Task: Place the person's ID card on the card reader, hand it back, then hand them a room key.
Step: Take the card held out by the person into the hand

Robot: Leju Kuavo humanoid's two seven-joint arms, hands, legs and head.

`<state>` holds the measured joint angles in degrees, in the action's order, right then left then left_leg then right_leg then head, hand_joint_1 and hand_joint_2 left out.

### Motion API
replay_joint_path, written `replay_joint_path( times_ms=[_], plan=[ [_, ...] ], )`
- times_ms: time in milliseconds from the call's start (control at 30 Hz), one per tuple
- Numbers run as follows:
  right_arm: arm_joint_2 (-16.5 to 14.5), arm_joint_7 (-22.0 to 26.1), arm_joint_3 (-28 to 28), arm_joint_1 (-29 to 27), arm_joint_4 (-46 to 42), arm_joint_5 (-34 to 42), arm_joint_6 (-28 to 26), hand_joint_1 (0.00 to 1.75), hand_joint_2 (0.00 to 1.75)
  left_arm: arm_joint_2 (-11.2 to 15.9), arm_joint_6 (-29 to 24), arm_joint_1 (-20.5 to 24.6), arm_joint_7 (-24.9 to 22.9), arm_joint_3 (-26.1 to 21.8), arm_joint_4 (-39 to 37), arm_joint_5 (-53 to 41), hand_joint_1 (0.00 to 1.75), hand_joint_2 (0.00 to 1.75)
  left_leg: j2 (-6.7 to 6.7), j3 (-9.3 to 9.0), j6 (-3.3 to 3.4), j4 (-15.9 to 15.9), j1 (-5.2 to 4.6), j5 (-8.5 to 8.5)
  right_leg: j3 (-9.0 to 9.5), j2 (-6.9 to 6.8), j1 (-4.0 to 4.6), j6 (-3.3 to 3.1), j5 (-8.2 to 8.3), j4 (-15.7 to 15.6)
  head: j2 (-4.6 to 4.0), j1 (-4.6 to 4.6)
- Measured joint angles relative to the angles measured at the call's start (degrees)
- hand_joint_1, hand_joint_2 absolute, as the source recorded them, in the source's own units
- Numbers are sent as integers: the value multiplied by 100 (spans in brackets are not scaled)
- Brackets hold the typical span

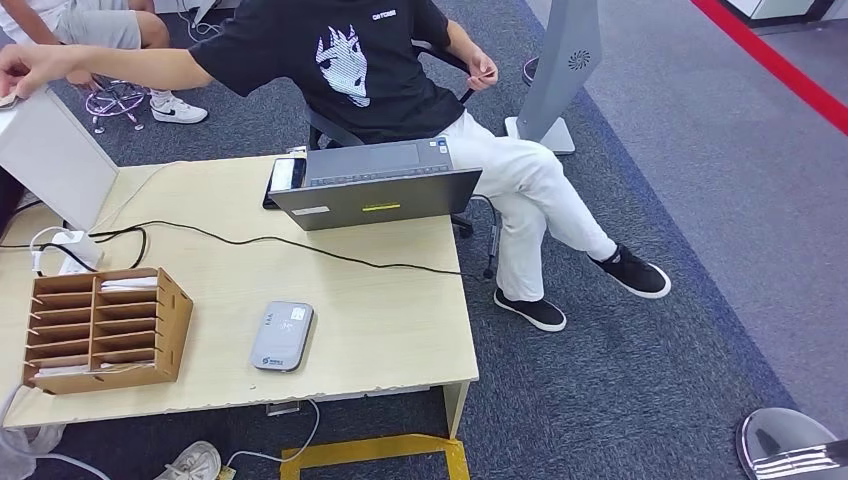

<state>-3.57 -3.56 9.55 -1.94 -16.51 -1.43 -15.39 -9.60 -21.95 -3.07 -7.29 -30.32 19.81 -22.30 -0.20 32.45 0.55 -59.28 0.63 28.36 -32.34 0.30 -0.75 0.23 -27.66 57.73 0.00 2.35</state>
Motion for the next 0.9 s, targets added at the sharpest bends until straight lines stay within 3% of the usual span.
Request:
replay_joint_path(
  times_ms=[333, 467, 900],
  plan=[
    [-157, -156, 430, 248, 302, -39, -657, 0, 175, -458, -1035, 228, -230, -1411, -100, -1006, 0, 175, 0, -1, 0, -1, 0, -1, 0, 0, 0, 0, 1, 0, 0, 0],
    [-199, -170, 475, 292, 374, -28, -811, 0, 175, -614, -1288, 287, -93, -2031, -39, -1401, 0, 175, 0, -1, 1, -1, 0, 0, 0, 0, 0, 0, 1, 0, 0, 1],
    [-272, -99, 479, 319, 469, 123, -1006, 0, 175, -838, -1566, 528, 1701, -3847, 390, -2433, 0, 175, 0, -3, 0, -1, 0, -1, 0, 0, 0, 0, 1, 0, 0, -1]
  ],
)
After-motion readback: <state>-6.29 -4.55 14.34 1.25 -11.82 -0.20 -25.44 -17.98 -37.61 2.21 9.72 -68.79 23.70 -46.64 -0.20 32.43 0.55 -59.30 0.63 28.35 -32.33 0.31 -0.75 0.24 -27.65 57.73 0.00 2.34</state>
